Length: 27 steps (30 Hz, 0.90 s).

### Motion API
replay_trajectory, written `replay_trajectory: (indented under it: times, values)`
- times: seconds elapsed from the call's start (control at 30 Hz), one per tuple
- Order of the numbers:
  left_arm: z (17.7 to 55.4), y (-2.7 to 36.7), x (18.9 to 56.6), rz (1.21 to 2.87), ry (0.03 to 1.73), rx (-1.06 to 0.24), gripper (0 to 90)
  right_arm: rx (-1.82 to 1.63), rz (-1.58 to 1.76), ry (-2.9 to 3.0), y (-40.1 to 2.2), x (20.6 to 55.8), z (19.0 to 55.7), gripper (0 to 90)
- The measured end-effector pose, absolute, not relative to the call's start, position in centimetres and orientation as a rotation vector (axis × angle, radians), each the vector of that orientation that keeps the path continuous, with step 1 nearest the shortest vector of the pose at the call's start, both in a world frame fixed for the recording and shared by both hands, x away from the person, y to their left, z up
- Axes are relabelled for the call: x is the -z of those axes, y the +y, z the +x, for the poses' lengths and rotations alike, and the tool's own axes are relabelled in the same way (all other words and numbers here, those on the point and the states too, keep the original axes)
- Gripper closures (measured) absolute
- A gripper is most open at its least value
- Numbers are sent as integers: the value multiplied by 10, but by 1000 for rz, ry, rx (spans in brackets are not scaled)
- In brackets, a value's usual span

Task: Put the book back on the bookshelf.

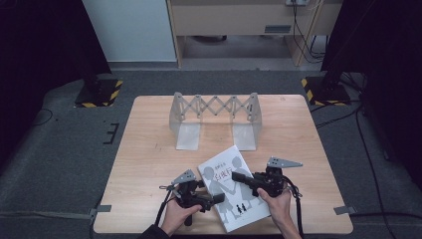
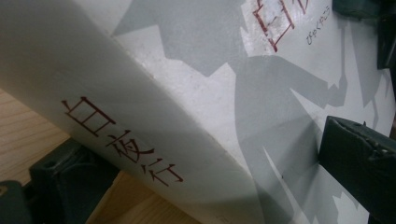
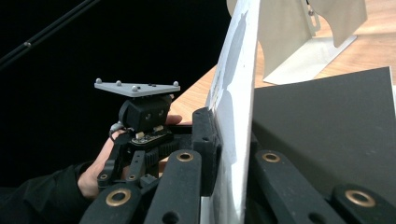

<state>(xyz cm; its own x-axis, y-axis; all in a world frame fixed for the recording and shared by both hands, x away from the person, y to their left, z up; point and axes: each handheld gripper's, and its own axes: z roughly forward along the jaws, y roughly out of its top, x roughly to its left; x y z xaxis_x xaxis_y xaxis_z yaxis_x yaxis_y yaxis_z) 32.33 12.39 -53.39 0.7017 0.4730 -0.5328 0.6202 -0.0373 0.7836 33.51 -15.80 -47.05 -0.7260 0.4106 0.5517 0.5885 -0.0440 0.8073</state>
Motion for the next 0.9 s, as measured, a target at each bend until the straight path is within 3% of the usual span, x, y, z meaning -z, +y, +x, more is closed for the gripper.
replay_trajectory:
  times: [0.23, 0.5, 0.9]
  values:
    - [327, 123, 540, 1693, 933, 207, 9, 1847, -1146, -2062, -161, 483, 342, 813]
    - [329, 121, 545, 1701, 959, 244, 36, 1780, -1140, -2287, -162, 493, 348, 623]
    - [330, 118, 549, 1709, 987, 264, 45, 1716, -1188, -2385, -165, 498, 351, 479]
